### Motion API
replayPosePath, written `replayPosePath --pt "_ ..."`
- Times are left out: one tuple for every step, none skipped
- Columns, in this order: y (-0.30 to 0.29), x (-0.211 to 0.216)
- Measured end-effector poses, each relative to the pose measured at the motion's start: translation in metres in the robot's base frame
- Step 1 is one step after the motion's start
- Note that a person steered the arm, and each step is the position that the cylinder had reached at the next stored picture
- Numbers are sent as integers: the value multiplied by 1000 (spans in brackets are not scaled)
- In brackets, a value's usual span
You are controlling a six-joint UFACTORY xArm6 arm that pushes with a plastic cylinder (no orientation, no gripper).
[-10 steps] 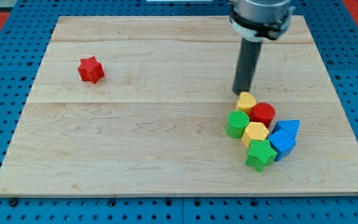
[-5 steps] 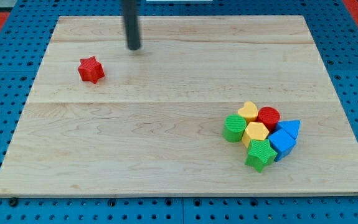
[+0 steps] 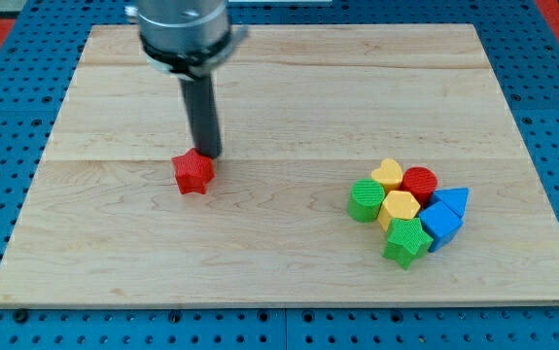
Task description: Slide the red star closer to the group of blocks
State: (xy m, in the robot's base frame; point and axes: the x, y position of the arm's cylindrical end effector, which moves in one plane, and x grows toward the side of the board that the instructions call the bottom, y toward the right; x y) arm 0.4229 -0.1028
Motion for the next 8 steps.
replayPosePath --pt "-47 7" --pt "-25 61" --pt "59 69" --pt "45 64" --pt "-26 49" --pt "-1 29" --pt "106 29" --pt "130 17"
